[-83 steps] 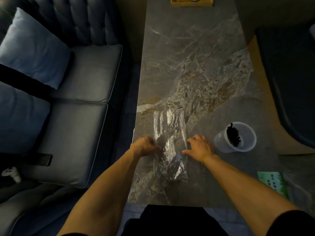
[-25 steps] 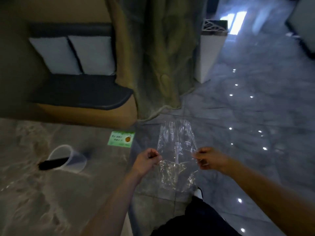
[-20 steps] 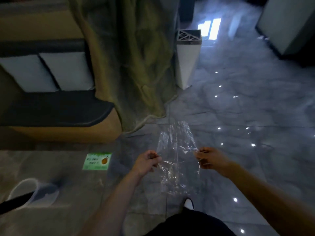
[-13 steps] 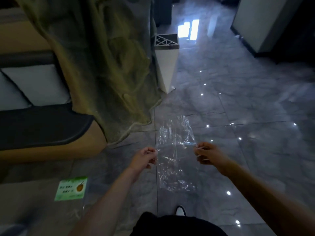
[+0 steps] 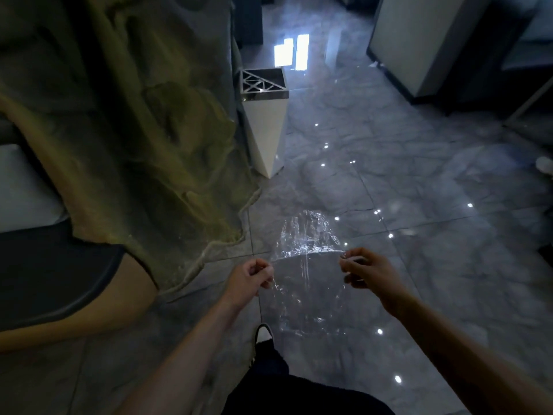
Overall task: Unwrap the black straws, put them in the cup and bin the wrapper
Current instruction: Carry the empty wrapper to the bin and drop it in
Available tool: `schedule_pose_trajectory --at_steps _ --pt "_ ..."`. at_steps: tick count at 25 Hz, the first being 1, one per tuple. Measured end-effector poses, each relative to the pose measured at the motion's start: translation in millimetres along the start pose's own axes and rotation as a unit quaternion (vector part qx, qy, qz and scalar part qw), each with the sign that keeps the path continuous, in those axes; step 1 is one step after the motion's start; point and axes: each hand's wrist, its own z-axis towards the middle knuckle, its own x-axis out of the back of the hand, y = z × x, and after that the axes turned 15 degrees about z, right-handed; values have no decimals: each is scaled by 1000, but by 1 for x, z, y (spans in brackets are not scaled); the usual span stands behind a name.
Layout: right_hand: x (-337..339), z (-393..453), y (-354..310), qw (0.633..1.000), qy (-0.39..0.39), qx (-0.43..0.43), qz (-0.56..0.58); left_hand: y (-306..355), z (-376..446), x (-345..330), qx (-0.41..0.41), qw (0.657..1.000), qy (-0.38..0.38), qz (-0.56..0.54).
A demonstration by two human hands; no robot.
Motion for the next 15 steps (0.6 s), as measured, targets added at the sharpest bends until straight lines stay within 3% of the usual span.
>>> schedule_pose_trajectory --at_steps 8,15 --pt "-45 75 -40 999 24 -21 23 24 103 58 -14 999 -27 -13" --pt "-39 146 -66 997 42 -20 60 53 189 63 -20 998 -51 -2"
